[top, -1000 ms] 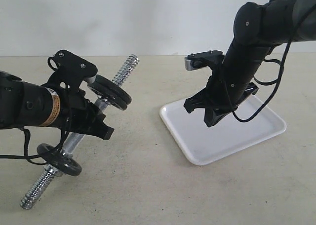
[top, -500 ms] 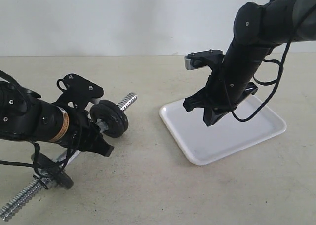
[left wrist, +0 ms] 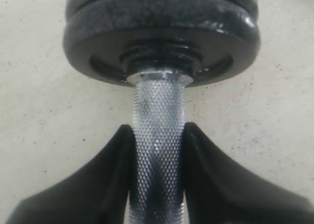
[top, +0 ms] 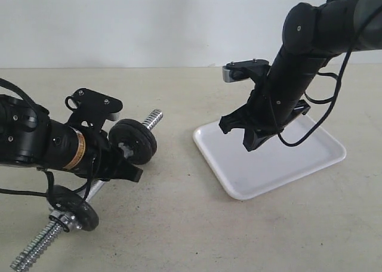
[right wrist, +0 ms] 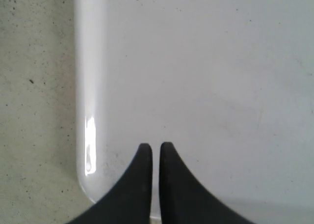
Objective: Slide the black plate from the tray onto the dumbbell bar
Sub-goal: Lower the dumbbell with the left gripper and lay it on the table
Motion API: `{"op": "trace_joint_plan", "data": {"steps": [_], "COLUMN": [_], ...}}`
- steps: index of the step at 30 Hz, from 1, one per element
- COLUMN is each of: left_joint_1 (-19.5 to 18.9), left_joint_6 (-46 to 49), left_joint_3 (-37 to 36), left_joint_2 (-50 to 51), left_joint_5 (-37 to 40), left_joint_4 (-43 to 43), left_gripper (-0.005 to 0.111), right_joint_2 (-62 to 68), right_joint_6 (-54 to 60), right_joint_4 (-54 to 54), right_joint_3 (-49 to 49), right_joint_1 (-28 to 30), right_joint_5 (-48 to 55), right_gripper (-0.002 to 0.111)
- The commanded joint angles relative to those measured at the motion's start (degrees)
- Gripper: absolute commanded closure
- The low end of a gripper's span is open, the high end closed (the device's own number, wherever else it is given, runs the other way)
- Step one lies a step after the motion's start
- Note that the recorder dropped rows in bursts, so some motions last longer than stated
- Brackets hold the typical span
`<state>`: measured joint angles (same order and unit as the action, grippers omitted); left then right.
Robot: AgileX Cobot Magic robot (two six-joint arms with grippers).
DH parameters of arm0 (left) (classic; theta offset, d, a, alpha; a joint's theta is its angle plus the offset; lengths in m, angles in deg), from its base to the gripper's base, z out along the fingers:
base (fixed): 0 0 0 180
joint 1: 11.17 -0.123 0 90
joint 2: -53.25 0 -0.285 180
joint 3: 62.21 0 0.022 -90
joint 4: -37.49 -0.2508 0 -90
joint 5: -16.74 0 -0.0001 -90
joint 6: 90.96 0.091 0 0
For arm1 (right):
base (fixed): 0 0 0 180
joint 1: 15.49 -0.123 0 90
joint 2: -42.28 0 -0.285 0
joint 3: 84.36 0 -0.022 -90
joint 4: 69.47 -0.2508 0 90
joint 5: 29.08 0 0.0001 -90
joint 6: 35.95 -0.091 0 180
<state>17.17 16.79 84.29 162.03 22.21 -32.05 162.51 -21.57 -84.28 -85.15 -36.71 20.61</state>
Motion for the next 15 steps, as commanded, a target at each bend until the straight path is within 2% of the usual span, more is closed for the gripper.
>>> {"op": "trace_joint_plan", "data": {"steps": [1,5,8,12,15], "left_joint_1": [0.2,0.2,0.2,0.2,0.2], "left_joint_6": [-3.2,-5.4,-7.3,-11.9,-14.9], "left_joint_3": [1.6,1.6,1.6,1.6,1.6], "left_joint_2": [-1.6,-1.6,-1.6,-1.1,0.8], "left_joint_5": [-7.1,-10.8,-13.0,-13.2,-13.5], "left_joint_4": [2.9,3.2,3.2,3.4,7.2], "left_gripper": [0.102,0.102,0.102,0.102,0.102], "right_joint_2": [-0.4,-0.4,-0.4,-0.4,-0.4], "right_joint_6": [-0.1,-0.1,0.0,0.1,0.1], "right_joint_4": [-0.4,-0.4,-0.4,-0.4,-0.4], "right_joint_3": [0.5,3.8,8.2,14.0,16.7], "right_joint_1": [0.1,0.1,0.1,0.1,0.1], "right_joint_5": [-0.6,-3.7,-9.7,-16.8,-19.7], "right_gripper": [0.109,0.109,0.109,0.109,0.109]}}
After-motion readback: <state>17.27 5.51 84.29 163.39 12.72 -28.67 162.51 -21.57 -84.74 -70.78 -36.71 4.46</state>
